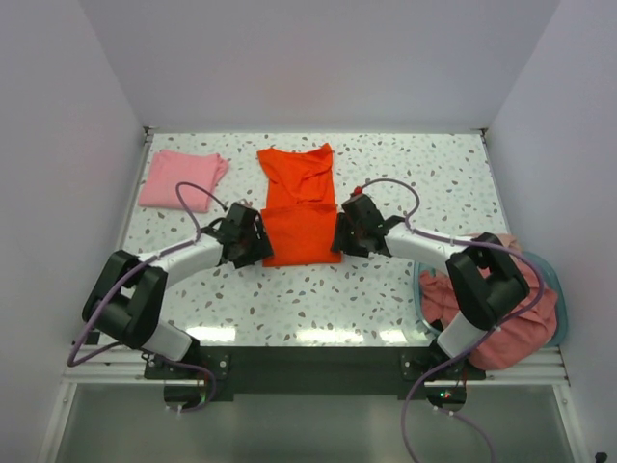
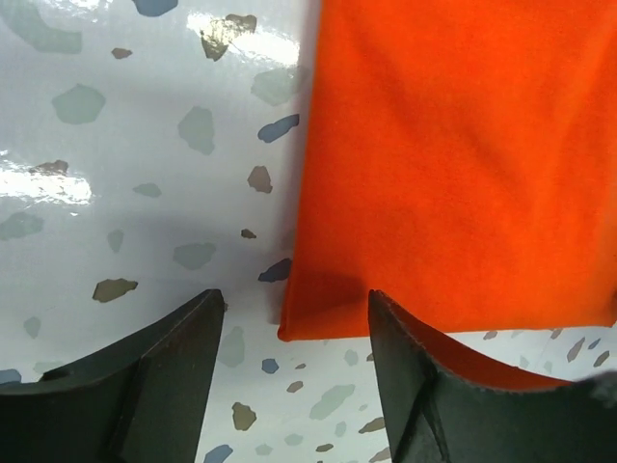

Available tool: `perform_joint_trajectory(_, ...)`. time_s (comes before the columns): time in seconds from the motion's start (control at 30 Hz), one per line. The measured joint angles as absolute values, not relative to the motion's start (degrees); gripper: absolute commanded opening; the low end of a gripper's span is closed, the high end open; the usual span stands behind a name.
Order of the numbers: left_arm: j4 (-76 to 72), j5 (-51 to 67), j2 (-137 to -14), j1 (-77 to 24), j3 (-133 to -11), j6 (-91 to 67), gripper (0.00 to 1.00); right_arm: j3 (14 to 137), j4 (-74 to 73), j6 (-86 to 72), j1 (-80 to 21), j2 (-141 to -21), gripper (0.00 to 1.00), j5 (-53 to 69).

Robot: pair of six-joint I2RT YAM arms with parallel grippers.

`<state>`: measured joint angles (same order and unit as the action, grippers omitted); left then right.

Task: Fold and stack the t-shirts
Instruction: Fold the tshirt

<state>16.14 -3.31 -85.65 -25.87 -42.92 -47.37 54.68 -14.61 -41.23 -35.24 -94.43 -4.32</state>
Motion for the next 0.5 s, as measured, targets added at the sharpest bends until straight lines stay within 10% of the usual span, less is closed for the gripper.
perform_joint_trajectory(0.5, 9.0, 0.7, -85.3, -25.9, -38.7, -48.9, 0.21, 49.1, -9.7, -46.0, -35.2, -94.5, 0.32, 1.0)
